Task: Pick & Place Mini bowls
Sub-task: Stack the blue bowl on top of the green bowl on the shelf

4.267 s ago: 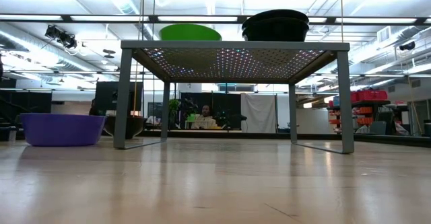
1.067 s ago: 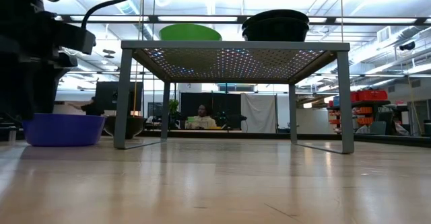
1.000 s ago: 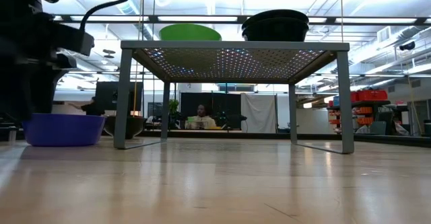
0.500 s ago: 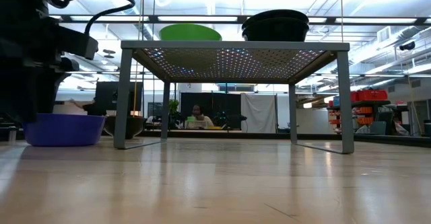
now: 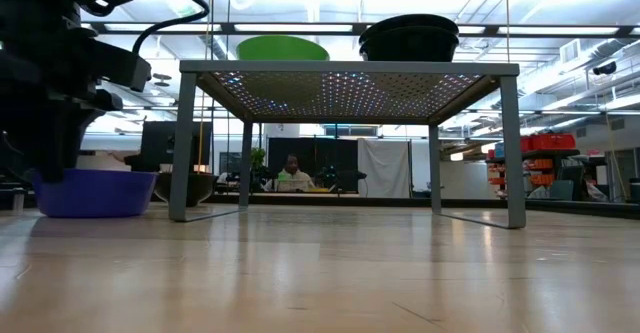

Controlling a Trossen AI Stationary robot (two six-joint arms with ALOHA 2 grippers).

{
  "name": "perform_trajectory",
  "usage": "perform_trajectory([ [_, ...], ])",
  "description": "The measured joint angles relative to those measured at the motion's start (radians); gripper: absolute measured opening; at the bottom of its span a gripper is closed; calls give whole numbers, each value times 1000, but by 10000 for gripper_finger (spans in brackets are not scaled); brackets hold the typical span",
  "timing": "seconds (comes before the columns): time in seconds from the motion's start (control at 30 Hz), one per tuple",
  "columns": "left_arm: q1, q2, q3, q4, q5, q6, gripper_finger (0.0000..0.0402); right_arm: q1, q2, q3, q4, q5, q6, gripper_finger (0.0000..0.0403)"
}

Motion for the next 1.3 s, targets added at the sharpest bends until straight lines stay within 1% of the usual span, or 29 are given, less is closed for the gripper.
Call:
perform_trajectory([
  [0.37, 0, 0, 2, 4, 28, 1, 10, 0, 0, 0, 0, 0, 0, 0],
  [0.77, 0, 0, 8, 2, 52, -7, 4, 0, 0, 0, 0, 0, 0, 0],
  [1.03, 0, 0, 82, -68, 57, -3, 3, 0, 0, 0, 0, 0, -1, 0],
  [1.17, 0, 0, 158, -125, 52, 0, 2, 0, 0, 0, 0, 0, -1, 0],
  [1.3, 0, 0, 246, -222, 20, 6, 2, 0, 0, 0, 0, 0, -3, 0],
])
